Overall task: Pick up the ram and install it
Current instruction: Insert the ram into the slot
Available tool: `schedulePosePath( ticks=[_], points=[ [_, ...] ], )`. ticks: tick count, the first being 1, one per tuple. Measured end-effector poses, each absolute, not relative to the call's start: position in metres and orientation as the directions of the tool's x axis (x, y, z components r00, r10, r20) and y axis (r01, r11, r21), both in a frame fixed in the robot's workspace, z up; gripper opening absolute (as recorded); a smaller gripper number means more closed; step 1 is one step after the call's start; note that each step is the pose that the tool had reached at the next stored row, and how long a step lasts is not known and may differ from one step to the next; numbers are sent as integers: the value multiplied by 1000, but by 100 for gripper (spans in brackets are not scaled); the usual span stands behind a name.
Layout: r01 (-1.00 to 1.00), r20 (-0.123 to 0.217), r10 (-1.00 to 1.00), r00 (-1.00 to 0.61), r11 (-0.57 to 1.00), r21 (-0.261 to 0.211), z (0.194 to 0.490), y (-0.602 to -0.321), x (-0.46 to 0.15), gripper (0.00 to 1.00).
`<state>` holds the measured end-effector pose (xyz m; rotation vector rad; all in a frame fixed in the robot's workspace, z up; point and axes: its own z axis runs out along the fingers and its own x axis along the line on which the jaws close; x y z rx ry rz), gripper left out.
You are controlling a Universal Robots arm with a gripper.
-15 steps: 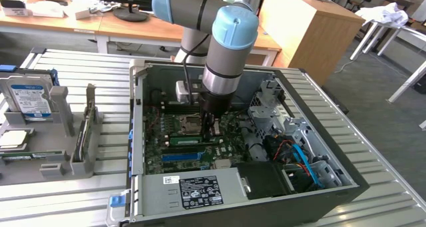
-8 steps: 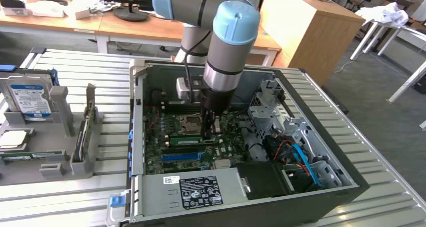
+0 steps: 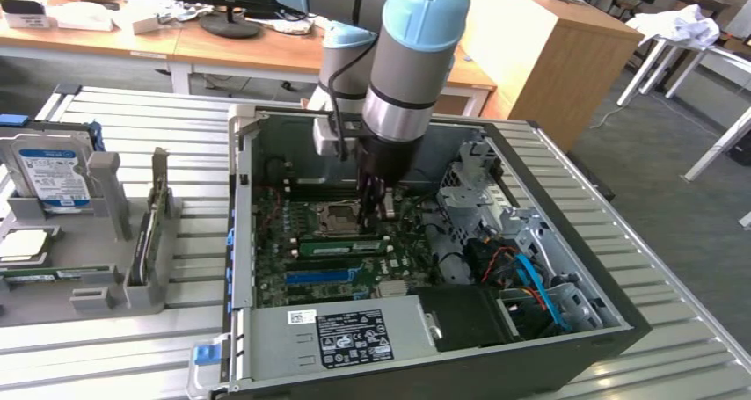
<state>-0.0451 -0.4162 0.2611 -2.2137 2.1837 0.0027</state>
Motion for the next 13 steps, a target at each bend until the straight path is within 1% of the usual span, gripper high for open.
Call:
schedulePosePath(
  ticks=[13],
  points=[
    [-1000, -24, -1000, 14, -13, -22, 305, -416, -45, 25]
  ],
)
